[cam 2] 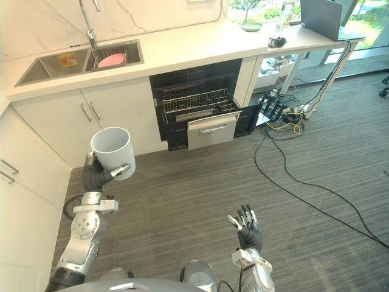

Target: Walk over to the sink, pick up the cup, carry it to the dishwasher, place the cup inside the dishwasher, then close the dishwasher door

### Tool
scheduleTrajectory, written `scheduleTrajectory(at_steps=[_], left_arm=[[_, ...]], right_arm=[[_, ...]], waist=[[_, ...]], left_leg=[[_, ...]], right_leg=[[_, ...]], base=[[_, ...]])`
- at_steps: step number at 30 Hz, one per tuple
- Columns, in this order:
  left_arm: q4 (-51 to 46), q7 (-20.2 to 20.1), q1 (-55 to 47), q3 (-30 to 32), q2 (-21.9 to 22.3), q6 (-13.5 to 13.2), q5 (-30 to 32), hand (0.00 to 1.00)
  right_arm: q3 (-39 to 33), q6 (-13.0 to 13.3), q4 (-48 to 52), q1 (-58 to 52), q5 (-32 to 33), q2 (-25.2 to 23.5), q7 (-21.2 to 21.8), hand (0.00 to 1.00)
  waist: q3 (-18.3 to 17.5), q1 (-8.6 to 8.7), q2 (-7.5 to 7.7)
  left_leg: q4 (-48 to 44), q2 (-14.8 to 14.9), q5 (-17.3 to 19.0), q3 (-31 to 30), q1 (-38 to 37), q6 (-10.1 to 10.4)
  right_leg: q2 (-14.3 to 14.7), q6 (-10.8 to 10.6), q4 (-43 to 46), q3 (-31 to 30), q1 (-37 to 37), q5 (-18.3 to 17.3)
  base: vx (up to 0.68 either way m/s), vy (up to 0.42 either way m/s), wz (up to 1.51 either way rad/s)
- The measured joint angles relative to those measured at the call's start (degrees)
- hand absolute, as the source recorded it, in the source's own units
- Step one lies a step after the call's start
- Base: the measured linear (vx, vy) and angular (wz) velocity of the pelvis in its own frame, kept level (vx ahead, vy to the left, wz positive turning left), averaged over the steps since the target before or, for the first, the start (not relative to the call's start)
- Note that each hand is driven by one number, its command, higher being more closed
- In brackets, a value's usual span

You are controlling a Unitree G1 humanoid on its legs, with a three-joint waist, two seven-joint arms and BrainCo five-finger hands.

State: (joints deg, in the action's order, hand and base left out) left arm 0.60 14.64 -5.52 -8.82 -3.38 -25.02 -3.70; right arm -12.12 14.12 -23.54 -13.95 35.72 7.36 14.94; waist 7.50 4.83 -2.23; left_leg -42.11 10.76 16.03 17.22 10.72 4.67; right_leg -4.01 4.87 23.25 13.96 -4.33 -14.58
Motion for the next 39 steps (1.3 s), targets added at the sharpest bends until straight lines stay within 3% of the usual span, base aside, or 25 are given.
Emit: scheduleTrajectory(at_steps=[2,3,5,9,10,12,13,14,15,16,17,19,20,21,23,25,26,29,30,31,33,36,37,38,39], left_arm=[[-0.13,0.06,-0.57,0.41,0.17,-0.02,0.01,1.00],[-0.15,-0.01,-1.21,1.20,0.23,-0.11,-0.04,1.00],[-0.20,-0.10,-2.21,3.13,0.37,-0.27,-0.56,1.00],[-0.23,-1.30,-2.34,5.21,0.03,-2.04,-1.28,1.00],[-0.16,-1.59,-1.77,6.33,-0.52,-2.51,-1.35,1.00],[-0.20,-1.78,-1.12,7.14,-1.12,-2.52,-2.60,1.00],[-0.30,-2.20,-0.38,7.49,-0.99,-2.48,-2.97,1.00],[-0.64,-2.37,0.67,7.25,-0.96,-2.37,-2.95,1.00],[-0.69,-2.43,1.75,6.42,-1.10,-2.36,-2.93,1.00],[-0.80,-2.56,2.47,6.20,-1.29,-2.36,-2.88,1.00],[-1.60,-2.60,4.06,4.99,-1.35,-2.35,-2.68,1.00],[-2.13,-2.08,4.16,3.87,-1.81,-2.27,-1.66,1.00],[-2.10,-1.93,4.10,3.67,-2.19,-2.05,-1.52,1.00],[-2.10,-1.08,4.11,3.08,-2.64,-1.78,-1.11,1.00],[-2.11,0.24,4.02,1.98,-2.92,-1.75,-0.94,1.00],[-2.11,0.79,3.93,1.80,-3.23,-1.81,-0.51,1.00],[-2.11,0.83,3.93,1.68,-3.34,-1.83,-0.51,1.00],[-2.07,0.33,3.75,1.46,-3.69,-1.96,-0.48,1.00],[-2.09,-0.22,3.45,1.38,-3.89,-2.13,-0.45,1.00],[-1.61,-0.46,2.89,1.14,-2.82,-2.07,-0.48,1.00],[-2.07,-0.48,2.94,0.60,-2.61,-2.19,-0.42,1.00],[-2.08,-0.33,4.32,-0.98,-2.46,-2.34,-0.39,1.00],[-2.07,0.09,4.15,-1.97,-2.22,-2.46,-0.36,1.00],[-2.08,0.66,3.96,-2.89,-1.87,-2.49,0.50,1.00],[-2.21,1.06,3.70,-3.10,-1.55,-2.53,1.20,1.00]], right_arm=[[0.14,0.47,-0.06,1.79,0.50,0.34,-0.52,0.00],[0.43,0.69,-0.19,3.20,3.54,0.26,-0.78,0.00],[0.84,1.15,-0.47,5.11,6.62,0.03,-1.63,0.00],[-0.11,4.56,-1.83,6.50,9.23,1.25,-2.84,0.00],[-0.40,4.72,-2.21,7.14,9.28,1.03,-3.13,0.00],[-0.05,4.72,-2.10,6.65,8.80,0.52,-3.08,0.00],[-0.95,4.72,-2.10,6.20,8.78,0.13,-3.23,0.00],[-2.35,4.71,-2.01,6.27,8.77,-0.19,-3.32,0.00],[-3.23,4.71,-1.62,6.18,8.80,-0.20,-3.54,0.00],[-3.96,4.71,-1.30,6.01,8.79,-0.36,-3.68,0.00],[-5.06,4.76,0.93,5.58,8.50,-0.83,-4.49,0.00],[-4.51,4.73,2.40,5.61,6.48,-1.44,-5.34,0.00],[-4.12,4.72,2.39,5.68,6.25,-1.73,-5.46,0.00],[-3.68,4.72,2.51,6.18,6.05,-2.45,-5.46,0.00],[-3.49,4.71,3.43,5.57,5.22,-2.78,-5.45,0.00],[-3.50,4.75,7.83,3.12,4.10,-2.91,-5.35,0.00],[-3.50,4.75,8.67,2.75,4.06,-2.91,-5.33,0.00],[-3.84,5.58,11.82,1.12,3.99,-2.88,-4.81,0.00],[-3.67,6.04,14.16,-0.43,3.60,-2.85,-3.82,0.00],[-3.65,6.38,15.27,-0.66,2.41,-1.82,-2.93,0.00],[-3.49,6.98,17.89,0.05,1.81,-1.74,-2.61,0.00],[-1.28,8.50,22.03,0.69,0.26,-2.18,-2.53,0.00],[-0.40,8.71,24.57,0.54,-0.02,-2.27,-2.52,0.00],[0.16,8.75,27.17,-0.11,-0.10,-2.24,-2.47,0.00],[0.29,8.74,28.42,-0.33,-0.10,-2.23,-2.29,0.00]], waist=[[0.00,-0.79,-0.04],[-0.03,-1.05,-0.11],[0.07,-1.35,-0.26],[1.01,-1.83,-1.34],[1.59,-1.83,-0.40],[1.78,-1.37,2.26],[1.53,-1.26,3.96],[1.17,-1.11,4.83],[1.10,-1.30,4.91],[1.05,-1.25,5.12],[1.02,-1.21,5.40],[1.10,-1.15,5.18],[1.16,-1.01,5.09],[1.37,-0.73,4.72],[1.76,-0.46,3.74],[2.28,0.53,2.78],[2.29,0.91,2.67],[2.50,1.96,2.72],[2.45,2.09,3.75],[2.59,2.39,2.26],[2.28,2.23,0.35],[2.15,2.51,0.41],[2.19,2.82,0.44],[2.26,2.70,0.08],[2.20,2.62,-0.18]], left_leg=[[16.75,-2.62,-2.23,-1.16,1.34,0.96],[27.13,-3.09,-6.16,-2.77,2.05,1.51],[33.81,-1.18,-9.05,-5.12,3.93,3.46],[35.20,1.16,-11.97,-9.11,3.90,3.43],[31.07,-0.42,-16.53,-8.91,3.75,3.27],[24.09,-4.16,-15.62,-8.78,4.95,1.82],[21.69,-7.38,-14.15,-8.77,4.87,-0.59],[20.81,-9.91,-13.26,-8.10,4.49,-3.13],[20.01,-11.19,-12.56,-7.51,4.37,-5.02],[19.73,-12.20,-11.74,-7.21,4.08,-5.81],[19.31,-14.14,-9.78,-5.83,2.99,-7.26],[19.98,-14.62,-7.61,-4.25,-0.23,-8.98],[20.50,-14.60,-7.07,-4.12,-1.67,-9.19],[22.39,-14.31,-6.05,-4.05,-4.84,-9.72],[26.25,-13.16,-5.52,-3.55,-9.72,-9.52],[29.53,-11.32,-4.94,-3.32,-14.10,-8.17],[29.78,-10.85,-4.55,-3.31,-14.64,-7.56],[31.16,-9.49,-2.37,-3.25,-18.37,-4.75],[31.13,-10.54,-0.49,-3.96,-20.12,-3.39],[30.75,-9.58,1.84,-4.77,-21.82,-2.76],[30.24,-8.21,2.02,-6.33,-22.27,-3.06],[26.36,-7.04,1.90,-6.47,-22.68,-2.84],[19.12,-6.10,1.81,-6.30,-20.37,-2.71],[7.33,-4.06,-0.15,-6.53,-15.74,0.41],[0.85,-2.71,-2.55,-6.86,-13.05,1.96]], right_leg=[[-0.60,-1.64,-2.14,-1.26,1.42,0.70],[-0.50,-2.64,-4.30,-2.04,2.78,1.30],[0.28,-3.32,-6.62,-3.29,5.33,1.69],[-0.50,-7.90,-5.73,-6.16,11.05,-3.17],[-2.98,-9.37,-3.89,-7.32,12.03,-6.34],[-7.21,-8.98,-4.02,-7.70,13.95,-9.14],[-10.18,-7.86,-5.04,-7.61,15.69,-10.09],[-12.73,-7.75,-0.66,-7.40,14.70,-8.34],[-14.89,-9.22,5.37,-7.33,11.65,-5.97],[-16.40,-9.76,9.68,-7.40,9.77,-4.48],[-19.82,-9.53,20.59,-8.93,3.79,1.42],[-22.20,-8.52,30.18,-9.97,-1.20,7.24],[-22.43,-7.93,33.66,-9.41,-2.79,6.39],[-21.74,-6.02,38.89,-7.28,-5.66,3.89],[-18.12,-5.37,39.77,-3.85,-9.07,0.31],[-11.82,-5.96,29.25,0.91,-12.92,-2.24],[-10.38,-6.06,25.13,1.94,-13.94,-2.18],[-5.83,-6.89,5.31,3.61,-17.24,4.59],[-5.69,-5.40,-0.90,3.98,-16.40,12.79],[-5.04,-1.51,1.00,4.31,-15.49,14.24],[-3.69,-0.75,3.83,4.36,-16.09,10.61],[-3.90,-0.36,8.99,5.35,-16.15,4.07],[-4.02,-0.59,9.86,5.65,-15.15,2.17],[-3.70,-0.78,10.01,5.71,-13.36,0.66],[-3.23,-0.80,9.87,5.72,-12.35,0.05]], base=[[0.38,0.105,-0.32],[0.38,0.127,-0.25],[0.39,0.172,-0.42],[0.39,0.369,-0.44],[0.28,0.387,-0.48],[0.31,0.371,-0.24],[0.40,0.330,-0.13],[0.46,0.395,-0.15],[0.31,0.249,-0.09],[0.35,0.334,0.02],[0.30,0.241,0.00],[0.38,0.248,-0.31],[0.37,0.182,-0.46],[0.42,0.148,-0.37],[0.41,0.086,-0.27],[0.34,-0.018,-0.12],[0.35,-0.059,-0.10],[0.40,-0.104,-0.02],[0.42,-0.140,0.01],[0.42,-0.129,-0.07],[0.37,-0.118,-0.16],[0.35,-0.148,0.12],[0.29,-0.136,0.19],[0.29,-0.118,0.15],[0.28,-0.084,-0.02]])
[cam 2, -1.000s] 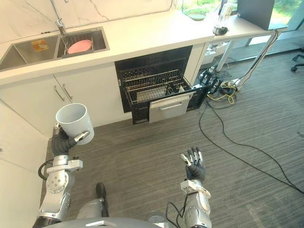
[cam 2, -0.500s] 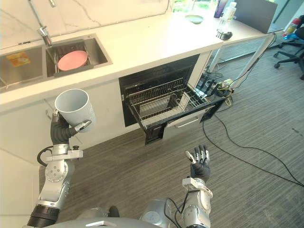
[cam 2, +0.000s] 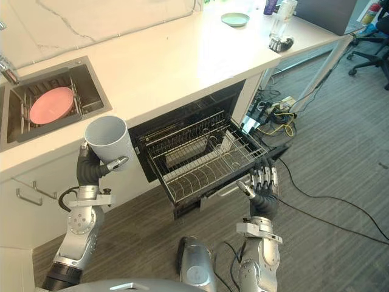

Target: Walk over to the sink, pick up the cup, carry it to the dishwasher, place the cup inside the dishwasher, then close the dishwasher door

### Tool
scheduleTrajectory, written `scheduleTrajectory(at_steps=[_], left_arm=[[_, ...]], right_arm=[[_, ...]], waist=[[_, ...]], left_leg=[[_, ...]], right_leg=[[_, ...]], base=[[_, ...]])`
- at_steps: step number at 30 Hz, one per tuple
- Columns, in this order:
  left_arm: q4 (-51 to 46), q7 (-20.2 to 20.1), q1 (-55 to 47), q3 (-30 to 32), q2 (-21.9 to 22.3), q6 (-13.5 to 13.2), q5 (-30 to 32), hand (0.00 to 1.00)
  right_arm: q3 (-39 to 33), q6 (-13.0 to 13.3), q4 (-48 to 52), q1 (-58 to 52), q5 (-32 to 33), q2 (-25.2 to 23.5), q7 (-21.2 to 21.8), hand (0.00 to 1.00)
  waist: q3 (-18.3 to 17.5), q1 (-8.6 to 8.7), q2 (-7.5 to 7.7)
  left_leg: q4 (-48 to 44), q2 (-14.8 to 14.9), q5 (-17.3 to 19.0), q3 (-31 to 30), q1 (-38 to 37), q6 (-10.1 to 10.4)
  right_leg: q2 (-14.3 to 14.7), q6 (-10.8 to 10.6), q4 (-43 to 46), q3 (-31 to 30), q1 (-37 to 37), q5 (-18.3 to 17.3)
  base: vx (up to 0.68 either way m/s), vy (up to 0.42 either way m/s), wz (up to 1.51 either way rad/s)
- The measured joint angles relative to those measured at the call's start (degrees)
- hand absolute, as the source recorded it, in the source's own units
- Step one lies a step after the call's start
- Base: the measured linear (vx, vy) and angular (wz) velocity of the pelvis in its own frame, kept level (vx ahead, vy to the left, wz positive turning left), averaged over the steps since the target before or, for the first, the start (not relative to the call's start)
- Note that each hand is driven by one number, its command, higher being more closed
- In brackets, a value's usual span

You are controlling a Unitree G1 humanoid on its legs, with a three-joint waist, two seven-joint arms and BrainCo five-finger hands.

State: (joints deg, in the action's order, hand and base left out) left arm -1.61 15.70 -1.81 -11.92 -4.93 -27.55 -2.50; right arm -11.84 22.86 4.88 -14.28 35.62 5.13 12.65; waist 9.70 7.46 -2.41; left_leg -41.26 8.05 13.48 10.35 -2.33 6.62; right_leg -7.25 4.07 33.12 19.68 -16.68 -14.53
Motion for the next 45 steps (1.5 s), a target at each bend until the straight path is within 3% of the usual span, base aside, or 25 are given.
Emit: scheduleTrajectory(at_steps=[1,2,4,6,8,9,11,12,13,14,17,20,26,36,41,45], left_arm=[[-0.28,0.68,-0.93,-0.34,0.97,-0.08,1.07,1.00],[-0.30,1.48,-1.79,-0.69,1.39,-0.03,1.64,1.00],[-0.18,1.92,-2.34,-0.54,1.35,-0.01,1.67,1.00],[0.07,3.29,-2.37,-0.16,1.39,-0.37,1.73,1.00],[0.33,4.99,-2.19,0.15,1.57,-0.65,3.12,1.00],[0.68,6.13,-2.19,0.42,1.62,-0.64,4.31,1.00],[0.78,7.79,-1.93,0.69,1.63,-0.65,5.16,1.00],[0.87,8.42,-1.63,0.72,1.67,-0.65,5.58,1.00],[1.17,8.91,-1.12,0.85,1.38,-0.71,6.15,1.00],[2.30,8.93,0.13,0.97,1.05,-0.69,6.37,1.00],[2.90,9.02,0.97,0.97,0.38,-0.30,6.89,1.00],[2.90,9.02,0.88,1.10,-0.17,0.37,7.08,1.00],[2.85,7.36,0.89,1.64,-0.67,0.57,7.09,1.00],[2.84,4.62,0.89,-0.53,-0.70,-0.06,7.44,1.00],[2.94,8.48,2.10,-2.95,-0.82,-1.03,13.30,1.00],[5.64,16.44,6.55,-4.14,-0.65,-1.22,18.75,1.00]], right_arm=[[0.20,0.00,2.95,-1.11,0.04,0.20,0.83,0.00],[0.24,0.10,5.16,-1.50,0.15,0.15,2.26,0.00],[0.33,0.13,5.62,-2.11,0.66,0.16,4.43,0.00],[0.31,-0.37,5.44,-2.15,1.27,0.21,6.59,0.00],[0.25,-0.63,5.06,-1.60,1.19,0.57,7.75,0.00],[0.25,-0.69,3.90,-1.11,1.19,1.57,8.51,0.00],[0.36,-1.15,2.57,-1.15,1.29,2.68,9.41,0.00],[0.06,-1.34,2.63,-1.51,2.09,3.20,10.08,0.00],[-0.07,-1.50,2.40,-1.44,2.90,3.67,10.61,0.00],[-0.14,-1.69,2.40,-1.69,3.07,2.53,10.65,0.00],[0.76,-2.05,2.39,-2.12,2.73,-0.45,11.12,0.00],[2.08,-2.32,2.38,-1.63,2.75,-1.01,11.31,0.00],[2.81,-2.76,0.66,-0.08,2.81,-2.12,11.12,0.00],[5.12,-3.18,0.59,-0.21,4.75,-2.29,13.27,0.00],[6.46,-6.83,0.77,-0.09,10.43,-1.93,15.82,0.00],[7.48,-11.42,0.90,1.56,16.40,-0.18,18.34,0.00]], waist=[[0.07,-0.54,-0.50],[-0.29,-0.93,-1.46],[-0.40,-1.04,-1.08],[-0.95,-1.54,0.16],[-1.10,-1.38,0.45],[-1.14,-1.31,0.38],[-1.34,-1.27,-0.01],[-1.87,-1.14,-0.84],[-2.60,-1.15,-1.57],[-2.74,-0.41,-1.10],[-3.11,-0.32,1.79],[-3.22,-0.90,2.01],[-3.14,-0.92,2.16],[-3.03,-0.89,2.08],[-3.03,-0.56,2.10],[-3.05,-0.33,2.10]], left_leg=[[-12.54,2.57,-2.97,-1.33,5.79,1.46],[-20.39,4.30,-2.09,-1.39,9.93,1.26],[-20.43,5.27,0.18,1.65,12.34,-0.71],[-8.80,5.22,2.54,7.65,12.98,-3.65],[3.08,3.93,2.03,7.14,13.61,-3.06],[10.23,2.66,0.47,5.17,13.20,-2.13],[20.30,1.20,-4.82,2.39,12.02,-1.70],[26.14,0.44,-11.98,1.71,10.97,-1.50],[28.77,0.39,-14.11,1.82,9.99,-0.12],[31.35,-1.36,-13.83,1.24,8.13,-0.35],[38.86,-5.60,-16.85,1.17,5.26,-2.82],[41.84,-7.12,-17.79,0.99,4.12,-4.11],[45.75,-8.20,-20.13,1.41,4.06,-5.41],[46.23,-7.57,-20.54,4.68,4.70,-5.90],[46.22,-6.49,-21.91,5.78,5.26,-5.81],[46.22,-5.91,-22.39,6.83,5.12,-5.74]], right_leg=[[1.63,-0.08,-0.99,-0.28,2.20,-0.93],[2.89,0.25,-2.40,-0.43,4.79,-1.59],[3.09,0.16,-4.65,-1.47,7.91,-1.89],[1.09,0.31,-6.41,-3.82,9.61,-1.59],[-0.84,-1.01,-6.07,-6.24,9.45,-1.12],[-1.94,-1.16,-5.98,-7.28,9.51,-1.03],[-3.03,-3.65,-6.03,-7.89,10.35,-0.95],[-3.46,-5.97,-6.12,-7.79,11.00,-1.60],[-3.52,-8.27,-6.19,-7.47,11.27,-2.60],[-4.87,-9.19,-6.31,-7.11,12.06,-2.75],[-7.96,-11.61,-9.91,-6.27,13.64,-0.51],[-8.55,-12.72,-14.48,-5.47,15.69,2.44],[-8.31,-12.96,-20.30,-4.79,16.59,6.58],[-7.29,-11.79,-23.89,-6.31,15.36,8.60],[-5.89,-11.60,-25.26,-7.18,14.73,10.49],[-5.12,-12.12,-26.28,-8.48,14.83,12.24]], base=[[0.38,-0.021,-0.24],[0.39,-0.003,-0.30],[0.29,0.026,-0.34],[0.36,0.071,-0.58],[0.34,0.131,-0.59],[0.30,0.177,-0.67],[0.29,0.216,-0.56],[0.27,0.301,-0.44],[0.29,0.358,-0.19],[0.21,0.299,0.08],[0.11,0.227,0.31],[0.05,0.158,0.10],[-0.01,0.098,-0.01],[-0.09,0.047,-0.14],[-0.02,-0.006,-0.15],[-0.01,-0.001,-0.17]])
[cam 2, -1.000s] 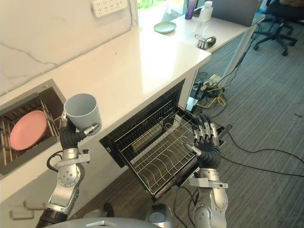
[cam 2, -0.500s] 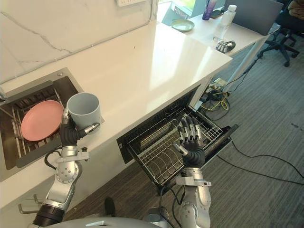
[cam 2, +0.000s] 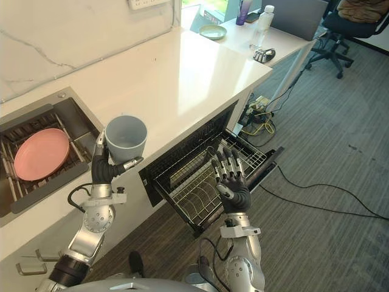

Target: Walk over to the sink, pick up the cup, carry it to the dishwasher, place the cup inside the dishwasher, then close the dishwasher door

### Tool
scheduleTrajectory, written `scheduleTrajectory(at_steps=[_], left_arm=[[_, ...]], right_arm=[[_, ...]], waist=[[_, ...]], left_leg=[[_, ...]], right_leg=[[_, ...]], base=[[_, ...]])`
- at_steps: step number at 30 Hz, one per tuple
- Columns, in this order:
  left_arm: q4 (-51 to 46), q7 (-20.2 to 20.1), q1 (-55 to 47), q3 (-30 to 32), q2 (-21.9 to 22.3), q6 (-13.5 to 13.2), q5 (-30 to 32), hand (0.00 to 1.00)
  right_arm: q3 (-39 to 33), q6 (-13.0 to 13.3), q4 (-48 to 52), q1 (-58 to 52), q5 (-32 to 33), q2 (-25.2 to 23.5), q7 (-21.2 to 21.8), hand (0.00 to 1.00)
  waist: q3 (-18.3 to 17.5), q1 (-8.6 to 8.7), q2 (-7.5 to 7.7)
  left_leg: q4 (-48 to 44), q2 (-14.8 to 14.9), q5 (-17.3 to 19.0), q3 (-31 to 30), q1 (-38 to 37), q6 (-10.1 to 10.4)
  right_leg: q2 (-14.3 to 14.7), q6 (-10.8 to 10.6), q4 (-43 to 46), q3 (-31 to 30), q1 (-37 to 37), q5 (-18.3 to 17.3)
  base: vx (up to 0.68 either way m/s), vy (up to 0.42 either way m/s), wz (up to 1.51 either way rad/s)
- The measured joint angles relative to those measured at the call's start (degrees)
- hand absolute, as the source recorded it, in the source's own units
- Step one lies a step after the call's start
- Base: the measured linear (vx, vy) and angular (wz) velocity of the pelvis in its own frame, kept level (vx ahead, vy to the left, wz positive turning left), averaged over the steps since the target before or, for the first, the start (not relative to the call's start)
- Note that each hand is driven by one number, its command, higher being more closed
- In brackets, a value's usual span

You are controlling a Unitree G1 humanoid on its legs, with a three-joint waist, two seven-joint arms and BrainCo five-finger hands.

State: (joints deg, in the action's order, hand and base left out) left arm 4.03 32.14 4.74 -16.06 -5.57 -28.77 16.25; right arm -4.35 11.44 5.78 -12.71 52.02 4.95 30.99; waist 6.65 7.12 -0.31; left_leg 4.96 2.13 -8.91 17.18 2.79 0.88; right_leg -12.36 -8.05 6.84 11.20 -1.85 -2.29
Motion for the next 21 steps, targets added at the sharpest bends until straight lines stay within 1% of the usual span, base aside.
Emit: scheduleTrajectory(at_steps=[1,2,4,6,8,9,11,13,14,16,18,21], left_arm=[[0.91,1.67,0.82,0.04,-0.02,0.03,0.37,1.00],[2.30,4.37,1.78,0.17,-0.07,0.11,0.48,1.00],[4.08,6.94,2.67,0.21,-0.04,0.08,1.59,1.00],[4.87,9.31,3.29,-0.07,-0.02,0.12,4.76,1.00],[5.19,11.40,4.84,-1.87,0.03,0.17,8.50,1.00],[5.38,11.63,5.23,-2.37,0.03,0.26,9.51,1.00],[5.73,12.33,5.73,-3.66,0.00,1.33,12.37,1.00],[6.01,13.00,5.76,-5.25,-0.01,3.21,14.36,1.00],[6.13,13.06,5.76,-5.60,-0.08,3.80,14.56,1.00],[6.79,13.51,5.88,-6.85,-0.11,6.09,15.54,1.00],[6.93,13.66,5.88,-7.15,-0.14,7.28,15.54,1.00],[9.50,13.81,7.26,-9.58,-0.76,8.74,15.55,1.00]], right_arm=[[0.04,-0.60,0.01,0.45,0.60,0.42,0.33,0.00],[0.24,-1.84,0.07,0.87,1.19,0.44,0.31,0.00],[1.12,-3.07,0.07,0.93,1.57,0.58,0.14,0.00],[2.59,-3.88,0.16,1.29,1.55,1.11,0.00,0.00],[4.80,-4.38,0.55,2.06,1.56,2.43,-0.38,0.00],[5.19,-4.38,0.74,2.28,1.55,2.62,-0.43,0.00],[6.32,-4.45,2.66,2.87,1.52,2.65,-1.51,0.00],[6.52,-4.40,4.67,3.41,0.55,2.66,-3.20,0.00],[6.53,-4.39,4.76,3.58,-0.10,2.71,-3.95,0.00],[6.58,-4.41,4.72,3.83,-2.47,2.78,-7.12,0.00],[7.23,-4.41,4.72,4.00,-3.65,2.90,-8.75,0.00],[9.21,-4.45,4.71,4.41,-5.25,4.70,-10.53,0.00]], waist=[[0.00,0.27,0.00],[0.00,0.68,0.00],[-0.01,0.65,0.01],[-0.02,0.79,-0.02],[-0.07,0.64,-0.09],[-0.11,0.57,-0.12],[-0.26,0.55,-0.28],[-0.67,0.65,-0.28],[-0.86,0.72,-0.23],[-1.53,0.76,-0.12],[-1.60,0.75,-0.12],[-1.65,0.46,-0.16]], left_leg=[[0.00,0.06,-0.11,0.06,-0.06,-0.04],[0.02,0.28,-0.29,0.17,-0.15,-0.05],[0.05,0.53,-0.46,0.33,-0.46,0.00],[0.07,0.77,-0.16,0.53,-0.78,0.44],[0.08,0.90,-0.19,0.55,-0.78,0.44],[0.08,0.92,-0.19,0.55,-0.78,0.43],[0.07,0.98,-0.20,0.57,-0.75,0.42],[0.07,0.99,-0.28,0.68,-0.70,0.44],[0.07,0.99,-0.34,0.72,-0.70,0.50],[0.07,1.00,-0.48,0.72,-0.70,0.43],[0.07,0.99,-0.57,0.70,-0.71,0.35],[0.07,1.36,-0.61,0.34,-0.71,0.45]], right_leg=[[0.10,0.04,-0.13,-0.25,0.00,0.21],[0.38,0.36,-0.22,-0.74,0.00,0.33],[0.66,0.61,-0.52,-1.13,-0.07,0.48],[0.83,0.67,-0.86,-1.28,0.01,0.51],[1.05,0.98,-1.11,-1.54,-0.02,0.72],[1.12,1.03,-1.27,-1.68,-0.01,0.75],[1.39,1.32,-1.92,-2.40,-0.03,0.95],[1.54,1.63,-2.56,-2.89,-0.05,1.19],[1.54,1.68,-2.62,-2.93,-0.06,1.23],[1.58,1.98,-2.69,-3.01,-0.04,1.49],[1.60,1.93,-2.73,-3.09,-0.04,2.00],[1.72,1.95,-3.16,-3.02,0.31,2.22]], base=[[-0.05,0.016,-0.08],[-0.05,0.016,-0.09],[-0.07,0.014,-0.12],[-0.10,0.014,-0.08],[-0.08,0.020,-0.04],[-0.05,0.018,-0.07],[-0.03,0.013,-0.12],[-0.01,0.005,-0.11],[0.01,0.000,-0.05],[0.00,0.000,0.00],[0.00,0.000,0.00],[0.01,-0.012,0.03]])
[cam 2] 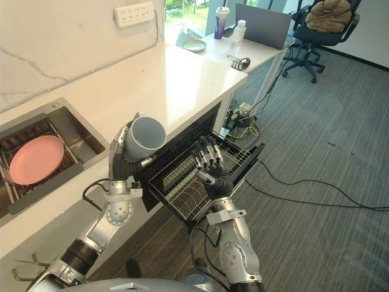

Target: Walk over to the sink, pick up the cup, carry it to the dishwasher, place the cup inside the dishwasher, then close the dishwasher door

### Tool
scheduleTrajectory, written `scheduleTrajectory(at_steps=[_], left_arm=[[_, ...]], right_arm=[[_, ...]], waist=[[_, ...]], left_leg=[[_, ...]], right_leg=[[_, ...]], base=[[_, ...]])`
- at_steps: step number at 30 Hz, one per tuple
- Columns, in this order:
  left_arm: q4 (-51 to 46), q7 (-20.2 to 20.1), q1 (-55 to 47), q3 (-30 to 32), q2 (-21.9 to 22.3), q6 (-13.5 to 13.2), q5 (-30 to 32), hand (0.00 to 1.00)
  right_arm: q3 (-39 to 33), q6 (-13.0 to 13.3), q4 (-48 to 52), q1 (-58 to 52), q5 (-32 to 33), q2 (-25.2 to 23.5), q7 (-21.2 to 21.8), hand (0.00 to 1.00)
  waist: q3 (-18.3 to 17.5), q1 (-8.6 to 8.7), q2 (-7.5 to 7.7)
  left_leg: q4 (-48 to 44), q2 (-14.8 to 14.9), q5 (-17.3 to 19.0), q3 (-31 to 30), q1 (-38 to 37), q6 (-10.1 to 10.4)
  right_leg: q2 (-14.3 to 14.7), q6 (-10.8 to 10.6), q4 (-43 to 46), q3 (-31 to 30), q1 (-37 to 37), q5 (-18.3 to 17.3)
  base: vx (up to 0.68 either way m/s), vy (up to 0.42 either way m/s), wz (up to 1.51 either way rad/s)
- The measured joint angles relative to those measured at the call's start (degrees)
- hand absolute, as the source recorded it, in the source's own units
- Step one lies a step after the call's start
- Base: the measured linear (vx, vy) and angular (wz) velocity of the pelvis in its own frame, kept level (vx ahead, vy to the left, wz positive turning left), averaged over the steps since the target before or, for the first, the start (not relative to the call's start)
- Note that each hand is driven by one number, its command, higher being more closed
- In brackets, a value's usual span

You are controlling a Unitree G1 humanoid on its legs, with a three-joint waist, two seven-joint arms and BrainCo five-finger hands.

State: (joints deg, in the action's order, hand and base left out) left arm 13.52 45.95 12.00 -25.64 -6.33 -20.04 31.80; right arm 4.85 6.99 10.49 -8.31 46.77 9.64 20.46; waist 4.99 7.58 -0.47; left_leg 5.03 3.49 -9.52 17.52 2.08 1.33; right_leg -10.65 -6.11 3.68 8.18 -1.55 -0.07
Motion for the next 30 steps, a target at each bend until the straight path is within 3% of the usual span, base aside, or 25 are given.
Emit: scheduleTrajectory(at_steps=[7,20,30], left_arm=[[1.23,-1.10,0.28,-4.00,-0.39,0.25,-0.05,1.00],[3.37,-3.21,0.72,-7.06,-0.45,0.27,-1.61,1.00],[3.07,-10.09,1.60,-8.34,-0.41,1.14,-9.03,1.00]], right_arm=[[1.92,-0.13,-0.29,4.42,-3.89,0.77,-4.88,0.00],[7.48,-3.41,-3.17,8.87,-9.02,2.22,-10.88,0.00],[9.15,-4.07,-3.18,9.73,-11.25,2.24,-10.93,0.00]], waist=[[-0.57,-0.23,0.21],[-1.96,-1.29,1.89],[-1.99,-1.57,2.01]], left_leg=[[0.00,0.02,0.05,-0.47,-0.63,0.09],[0.00,0.02,-0.15,-1.93,-1.01,0.24],[0.00,0.09,-0.29,-2.11,-1.09,0.16]], right_leg=[[0.03,-0.60,-1.34,0.33,1.54,0.51],[0.02,-0.65,-1.55,1.66,2.99,0.49],[0.01,-0.64,-1.65,1.73,3.31,0.50]], base=[[0.01,-0.003,0.02],[0.00,0.004,0.06],[0.00,0.001,0.01]])
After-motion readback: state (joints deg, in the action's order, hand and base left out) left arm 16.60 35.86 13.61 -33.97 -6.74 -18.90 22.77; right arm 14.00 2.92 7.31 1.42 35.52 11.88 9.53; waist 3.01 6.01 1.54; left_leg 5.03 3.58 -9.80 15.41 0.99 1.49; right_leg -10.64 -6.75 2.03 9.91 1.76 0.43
